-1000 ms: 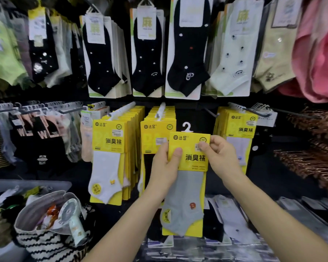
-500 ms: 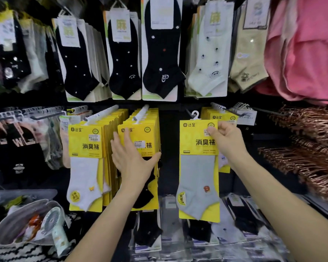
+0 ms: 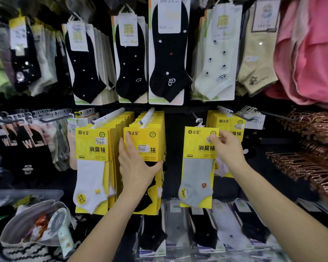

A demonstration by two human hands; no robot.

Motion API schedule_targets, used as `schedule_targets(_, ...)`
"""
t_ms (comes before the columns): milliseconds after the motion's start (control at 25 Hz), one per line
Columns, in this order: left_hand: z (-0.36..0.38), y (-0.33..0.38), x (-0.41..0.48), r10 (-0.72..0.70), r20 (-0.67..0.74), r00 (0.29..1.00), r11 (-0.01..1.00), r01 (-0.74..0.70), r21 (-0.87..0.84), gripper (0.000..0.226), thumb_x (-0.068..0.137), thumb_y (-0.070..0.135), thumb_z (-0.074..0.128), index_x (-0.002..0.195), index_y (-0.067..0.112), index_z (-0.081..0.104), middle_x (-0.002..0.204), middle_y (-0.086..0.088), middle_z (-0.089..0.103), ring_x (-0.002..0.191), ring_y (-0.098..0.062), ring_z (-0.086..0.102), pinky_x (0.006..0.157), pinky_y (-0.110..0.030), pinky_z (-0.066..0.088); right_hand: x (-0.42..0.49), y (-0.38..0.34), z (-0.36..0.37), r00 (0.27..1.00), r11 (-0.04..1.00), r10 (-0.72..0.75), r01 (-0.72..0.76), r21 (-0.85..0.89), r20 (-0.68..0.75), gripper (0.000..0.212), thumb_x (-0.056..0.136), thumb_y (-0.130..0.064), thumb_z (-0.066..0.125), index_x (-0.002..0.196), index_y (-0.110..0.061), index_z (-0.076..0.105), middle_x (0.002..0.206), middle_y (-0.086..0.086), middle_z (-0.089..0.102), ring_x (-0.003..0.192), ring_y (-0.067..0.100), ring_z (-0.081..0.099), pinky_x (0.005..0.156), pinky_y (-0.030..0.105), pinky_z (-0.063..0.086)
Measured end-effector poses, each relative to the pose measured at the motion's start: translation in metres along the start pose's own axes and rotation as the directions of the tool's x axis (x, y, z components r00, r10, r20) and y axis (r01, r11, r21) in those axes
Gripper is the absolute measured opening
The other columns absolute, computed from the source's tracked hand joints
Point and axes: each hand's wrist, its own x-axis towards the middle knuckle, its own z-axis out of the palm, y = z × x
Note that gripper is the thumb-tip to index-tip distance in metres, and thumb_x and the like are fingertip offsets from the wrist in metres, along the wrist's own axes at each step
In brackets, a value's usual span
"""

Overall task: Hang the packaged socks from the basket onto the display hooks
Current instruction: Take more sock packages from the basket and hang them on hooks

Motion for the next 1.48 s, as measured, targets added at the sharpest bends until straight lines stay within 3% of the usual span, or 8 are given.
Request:
schedule_targets(240, -0.01, -0.003, 0.004, -0.007, 0.023, 1.0, 0.985, 0.011, -0.173, 0.13, 0.055, 0.051, 0.083, 0.147, 0.025, -0.005, 0.155, -0.005, 0.01, 0.143, -0.022, 0.011, 0.113, -0.043, 0.018, -0.02, -0.003, 0.004, 0.959, 0.987, -0.16, 0.154, -0.041, -0.234, 0.02, 0.09, -0.018, 0.057, 0.109, -0.017, 0.059, 0.1, -0.001, 0.054, 0.081, 0.004, 0.05, 0.066, 0.008, 0.037)
schedule_targets(400, -0.018, 0.001, 0.019, -0.06, 0.08, 0.995, 0.895, 0.09, -0.436, 0.084, 0.075, 0.045, 0.071, 0.141, 0.021, 0.025, 0.143, -0.001, 0.039, 0.134, -0.018, 0.035, 0.107, -0.032, 0.035, -0.052, -0.019, 0.055, 0.954, 0.955, -0.263, 0.279, -0.104, 0.145, 0.024, 0.092, -0.019, 0.054, 0.115, -0.017, 0.058, 0.112, 0.001, 0.055, 0.101, 0.006, 0.054, 0.084, 0.014, 0.036)
schedule_targets(520, -0.024, -0.007, 0.026, -0.055, 0.151, 0.987, 0.801, 0.134, -0.583, 0.032, 0.086, 0.033, 0.063, 0.115, 0.023, 0.054, 0.104, 0.014, 0.062, 0.106, -0.011, 0.06, 0.073, -0.008, 0.042, -0.067, -0.029, 0.093, 0.88, 0.988, -0.082, 0.134, -0.08, 0.467, 0.049, 0.093, -0.032, 0.053, 0.138, -0.02, 0.04, 0.136, -0.003, 0.049, 0.128, 0.016, 0.044, 0.102, 0.026, 0.036)
schedule_targets(720, -0.029, -0.027, 0.016, -0.055, 0.341, 0.939, 0.758, 0.261, -0.598, 0.009, 0.089, 0.036, 0.058, 0.098, 0.04, 0.06, 0.094, 0.027, 0.065, 0.095, 0.007, 0.06, 0.078, -0.016, 0.044, -0.084, -0.028, 0.124, 0.856, 1.0, 0.006, -0.014, 0.011, 0.517, 0.078, 0.091, -0.034, 0.056, 0.15, -0.02, 0.007, 0.149, -0.005, 0.034, 0.136, 0.015, 0.033, 0.111, 0.036, 0.032)
schedule_targets(920, -0.038, -0.024, 0.027, -0.029, 0.348, 0.937, 0.747, 0.252, -0.616, 0.017, 0.095, 0.042, 0.044, 0.091, 0.038, 0.061, 0.083, 0.029, 0.067, 0.08, 0.02, 0.059, 0.065, -0.001, 0.045, -0.075, -0.035, 0.121, 0.884, 0.985, 0.033, -0.107, 0.132, 0.465, 0.055, 0.092, -0.029, 0.053, 0.141, -0.029, 0.027, 0.132, -0.019, 0.045, 0.113, 0.003, 0.046, 0.09, 0.02, 0.034)
schedule_targets(1120, -0.044, 0.0, 0.066, -0.144, 0.436, 0.889, 0.592, 0.43, -0.682, 0.049, 0.096, 0.05, 0.029, 0.076, 0.038, 0.073, 0.082, 0.009, 0.074, 0.081, -0.01, 0.07, 0.069, -0.027, 0.054, -0.039, -0.057, 0.121, 0.89, 0.941, 0.052, -0.196, 0.276, 0.454, 0.057, 0.085, -0.023, 0.061, 0.131, -0.04, 0.032, 0.108, -0.026, 0.057, 0.09, -0.008, 0.058, 0.074, 0.012, 0.042)
schedule_targets(1320, -0.04, 0.001, 0.068, -0.141, 0.434, 0.89, 0.643, 0.416, -0.643, 0.039, 0.095, 0.048, 0.034, 0.114, 0.028, 0.062, 0.113, 0.005, 0.065, 0.107, -0.015, 0.06, 0.095, -0.037, 0.046, -0.043, -0.056, 0.133, 0.906, 0.971, -0.026, -0.077, 0.226, 0.423, 0.083, 0.075, -0.013, 0.075, 0.141, -0.027, 0.026, 0.117, -0.004, 0.06, 0.103, 0.009, 0.06, 0.089, 0.027, 0.05)
schedule_targets(1480, -0.032, -0.021, 0.048, -0.123, 0.443, 0.888, 0.59, 0.424, -0.687, 0.036, 0.096, 0.048, 0.035, 0.093, 0.036, 0.069, 0.089, 0.018, 0.073, 0.084, 0.0, 0.068, 0.073, -0.025, 0.049, -0.058, -0.036, 0.133, 0.888, 0.972, 0.017, -0.123, 0.202, 0.46, 0.08, 0.076, -0.015, 0.074, 0.14, -0.024, 0.027, 0.124, -0.005, 0.058, 0.114, 0.012, 0.056, 0.102, 0.033, 0.043)
